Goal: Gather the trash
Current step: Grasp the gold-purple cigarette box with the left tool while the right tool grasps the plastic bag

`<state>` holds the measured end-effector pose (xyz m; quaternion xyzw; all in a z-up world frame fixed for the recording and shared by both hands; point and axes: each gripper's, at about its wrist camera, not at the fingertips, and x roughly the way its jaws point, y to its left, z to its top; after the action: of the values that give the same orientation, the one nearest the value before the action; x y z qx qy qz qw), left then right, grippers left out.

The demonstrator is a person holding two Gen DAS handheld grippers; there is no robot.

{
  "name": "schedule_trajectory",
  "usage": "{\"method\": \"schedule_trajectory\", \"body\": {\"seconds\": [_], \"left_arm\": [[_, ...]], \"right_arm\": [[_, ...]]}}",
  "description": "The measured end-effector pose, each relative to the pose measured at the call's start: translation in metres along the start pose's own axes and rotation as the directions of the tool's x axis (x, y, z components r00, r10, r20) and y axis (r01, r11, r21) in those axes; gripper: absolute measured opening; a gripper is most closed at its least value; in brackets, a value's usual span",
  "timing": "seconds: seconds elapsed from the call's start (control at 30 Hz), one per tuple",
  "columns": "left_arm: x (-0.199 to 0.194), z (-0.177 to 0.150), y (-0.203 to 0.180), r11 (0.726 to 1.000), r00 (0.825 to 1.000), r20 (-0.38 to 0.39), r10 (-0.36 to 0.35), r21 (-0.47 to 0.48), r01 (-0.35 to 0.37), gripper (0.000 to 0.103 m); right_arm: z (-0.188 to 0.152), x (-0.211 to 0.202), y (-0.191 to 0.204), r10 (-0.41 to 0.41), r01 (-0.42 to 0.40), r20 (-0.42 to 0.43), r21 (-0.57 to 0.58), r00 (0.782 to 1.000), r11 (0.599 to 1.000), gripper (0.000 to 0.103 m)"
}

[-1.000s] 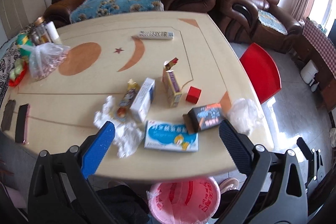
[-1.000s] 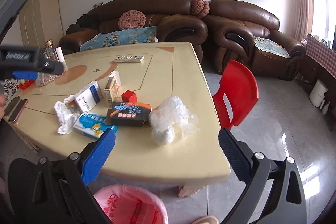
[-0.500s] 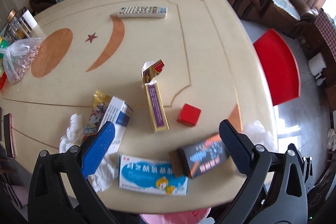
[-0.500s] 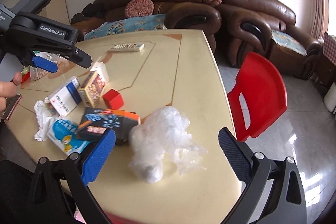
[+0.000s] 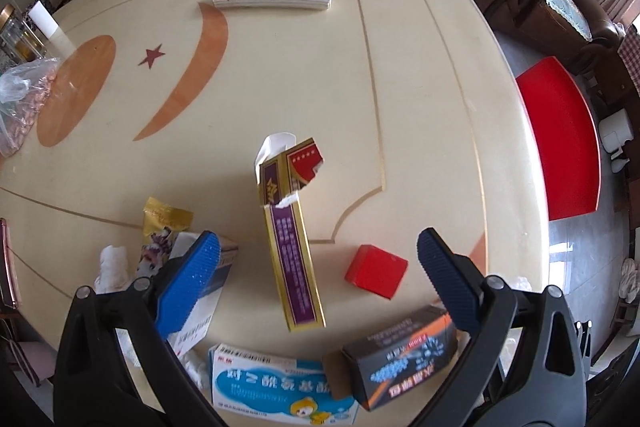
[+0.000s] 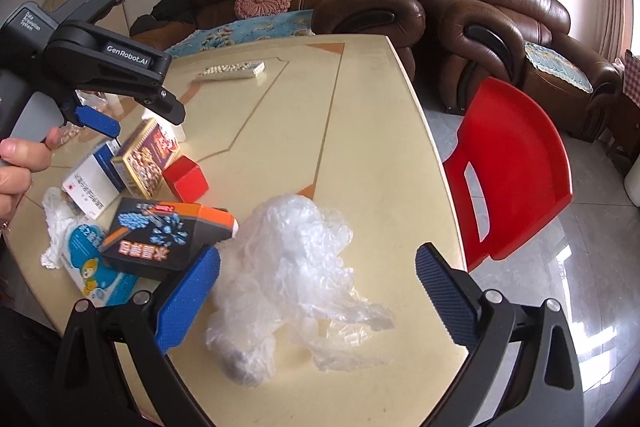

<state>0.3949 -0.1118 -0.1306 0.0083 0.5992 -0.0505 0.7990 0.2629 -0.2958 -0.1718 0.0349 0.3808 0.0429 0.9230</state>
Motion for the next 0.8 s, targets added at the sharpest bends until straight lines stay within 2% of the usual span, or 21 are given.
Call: {"method": "schedule_trajectory", "body": {"seconds": [0.1, 0.4, 0.43, 0.47, 0.6, 0.63, 0.7, 0.8], "left_arm": [[0.009, 0.002, 0.005, 1.0, 1.0, -0.02, -0.006, -0.021, 0.005, 0.097], [0.028, 0.006, 0.012, 0.998, 0.996, -0.082, -0.045, -0.048, 0.041, 0.063], [0.029, 0.006, 0.014, 0.997, 0.995, -0.079, -0.06, -0.057, 0.055, 0.058], [0.03, 0.006, 0.015, 0.997, 0.995, -0.087, -0.054, -0.06, 0.048, 0.049], [0.031, 0.006, 0.018, 0.997, 0.995, -0.092, -0.037, -0.071, 0.03, 0.031], [0.03, 0.007, 0.021, 0.995, 0.993, -0.095, -0.065, -0.084, 0.057, 0.023], [0.031, 0.007, 0.025, 0.99, 0.99, -0.102, -0.101, -0.113, 0.09, 0.021], [0.026, 0.009, 0.028, 0.988, 0.991, -0.074, -0.111, -0.119, 0.101, 0.021]], "right_arm": [[0.0, 0.007, -0.001, -0.025, 0.025, 0.0, 0.002, 1.0, 1.0, 0.089], [0.002, 0.016, -0.005, 0.002, -0.002, -0.002, 0.026, 1.0, 1.0, 0.058], [0.002, 0.017, -0.005, 0.01, -0.01, -0.003, 0.025, 1.0, 1.0, 0.05], [0.002, 0.017, -0.005, 0.016, -0.016, -0.001, 0.031, 1.0, 0.999, 0.047], [0.001, 0.017, -0.005, 0.031, -0.031, 0.001, 0.045, 1.0, 0.999, 0.039], [0.001, 0.016, -0.004, 0.028, -0.028, 0.001, 0.047, 1.0, 0.999, 0.038], [0.001, 0.016, -0.003, 0.024, -0.023, 0.0, 0.05, 1.0, 0.998, 0.034], [0.002, 0.014, 0.0, -0.003, 0.002, 0.005, 0.035, 1.0, 0.999, 0.03]]}}
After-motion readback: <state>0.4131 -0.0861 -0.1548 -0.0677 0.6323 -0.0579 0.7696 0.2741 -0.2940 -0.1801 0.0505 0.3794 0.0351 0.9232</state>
